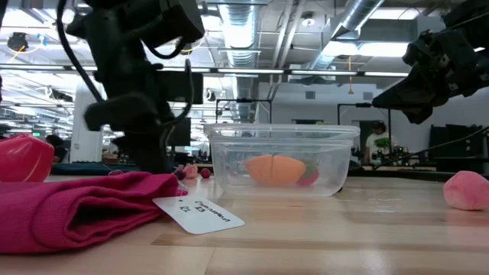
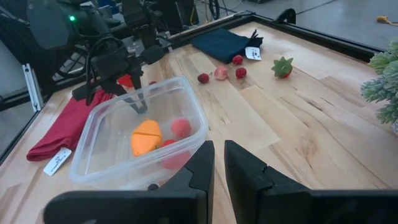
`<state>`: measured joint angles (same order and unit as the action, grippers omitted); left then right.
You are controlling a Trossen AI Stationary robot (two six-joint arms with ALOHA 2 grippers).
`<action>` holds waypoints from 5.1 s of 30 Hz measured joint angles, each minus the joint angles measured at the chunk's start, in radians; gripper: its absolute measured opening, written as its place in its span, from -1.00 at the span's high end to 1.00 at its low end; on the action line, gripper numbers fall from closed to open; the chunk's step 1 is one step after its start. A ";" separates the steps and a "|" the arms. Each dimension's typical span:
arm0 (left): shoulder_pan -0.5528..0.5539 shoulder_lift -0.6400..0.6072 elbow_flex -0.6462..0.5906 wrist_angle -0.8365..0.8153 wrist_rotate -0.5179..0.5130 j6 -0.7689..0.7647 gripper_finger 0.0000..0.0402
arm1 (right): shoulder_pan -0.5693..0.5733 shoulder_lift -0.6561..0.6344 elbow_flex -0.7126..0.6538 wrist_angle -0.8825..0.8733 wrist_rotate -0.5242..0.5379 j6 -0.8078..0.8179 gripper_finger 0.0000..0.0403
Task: Pick and placing Produce into tupperware
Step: Put the blueberry into the transparent bin, then put the red apple into the transparent bin
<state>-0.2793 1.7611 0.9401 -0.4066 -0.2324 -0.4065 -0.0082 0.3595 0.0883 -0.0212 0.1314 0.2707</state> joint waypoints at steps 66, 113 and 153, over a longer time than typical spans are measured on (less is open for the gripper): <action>0.012 -0.048 0.332 -0.391 -0.206 0.054 0.54 | 0.000 0.000 0.000 -0.006 0.000 0.000 0.70; -0.547 -0.259 0.119 -1.022 -0.423 -1.281 0.97 | 0.000 0.000 0.000 -0.032 0.000 0.000 0.70; -0.470 -0.256 0.087 -0.694 -0.232 -1.616 0.99 | 0.000 0.000 0.000 -0.032 0.000 0.000 0.70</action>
<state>-0.7498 1.5055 1.0271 -1.1003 -0.4646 -2.0225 -0.0082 0.3597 0.0887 -0.0528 0.1314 0.2707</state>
